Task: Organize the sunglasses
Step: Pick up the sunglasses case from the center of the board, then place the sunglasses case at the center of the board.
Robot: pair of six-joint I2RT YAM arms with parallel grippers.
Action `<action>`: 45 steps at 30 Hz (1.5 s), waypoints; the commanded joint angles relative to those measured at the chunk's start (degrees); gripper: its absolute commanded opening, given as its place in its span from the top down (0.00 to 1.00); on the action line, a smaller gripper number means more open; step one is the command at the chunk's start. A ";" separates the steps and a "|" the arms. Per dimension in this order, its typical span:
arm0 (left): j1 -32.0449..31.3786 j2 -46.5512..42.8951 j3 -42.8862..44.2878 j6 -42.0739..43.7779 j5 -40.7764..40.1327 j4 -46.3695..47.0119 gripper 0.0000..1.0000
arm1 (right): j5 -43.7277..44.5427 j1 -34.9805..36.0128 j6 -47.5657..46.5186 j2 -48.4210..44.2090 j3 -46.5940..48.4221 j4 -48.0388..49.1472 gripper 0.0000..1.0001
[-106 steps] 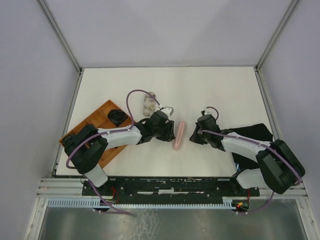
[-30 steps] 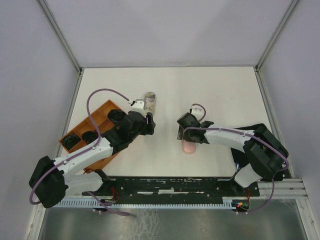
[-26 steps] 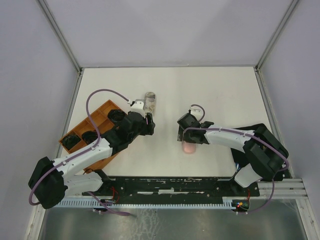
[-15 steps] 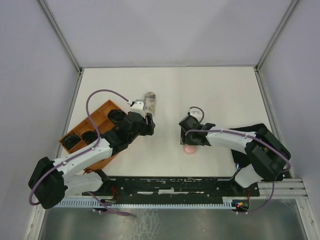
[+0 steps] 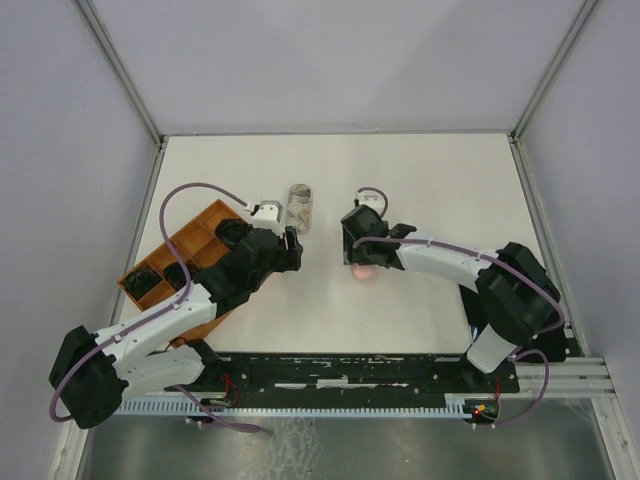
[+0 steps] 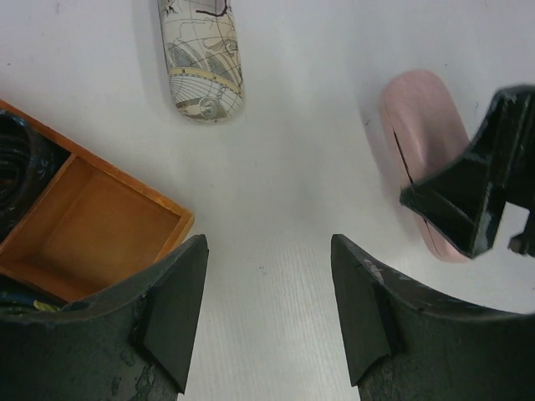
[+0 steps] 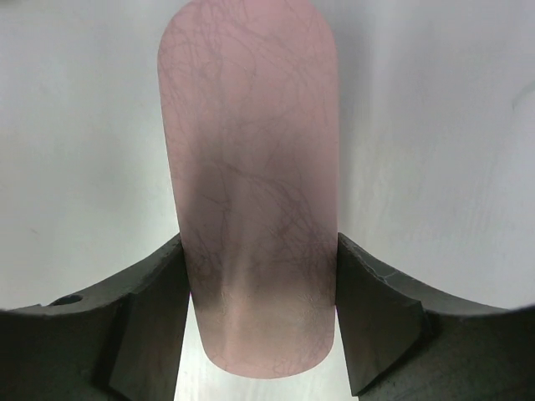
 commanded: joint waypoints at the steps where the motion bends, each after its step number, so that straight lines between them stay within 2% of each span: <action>1: 0.16 -3.93 -1.22 -3.62 -4.00 -0.44 0.32 | 2.81 -1.14 -3.18 5.82 11.67 3.41 0.65; 8: 0.19 -9.05 -2.70 -4.82 -5.34 -3.86 0.32 | 3.14 -4.22 -3.14 19.56 28.54 1.38 0.65; 16: 0.24 -12.55 -4.04 -6.26 -5.88 -6.27 0.32 | 3.40 -5.88 -3.28 29.35 40.75 -1.04 0.62; 21: 0.25 -14.49 -4.61 -6.85 -6.00 -7.25 0.32 | 2.54 -5.86 -2.45 33.15 44.99 -2.60 0.60; 33: 0.24 -15.05 -4.10 -6.44 -6.34 -8.45 0.32 | 2.41 -5.88 -2.16 37.24 48.47 -3.43 0.42; 45: 0.24 -15.13 -3.97 -6.54 -6.27 -8.55 0.31 | -1.47 -6.05 -3.52 35.89 46.89 -2.01 0.13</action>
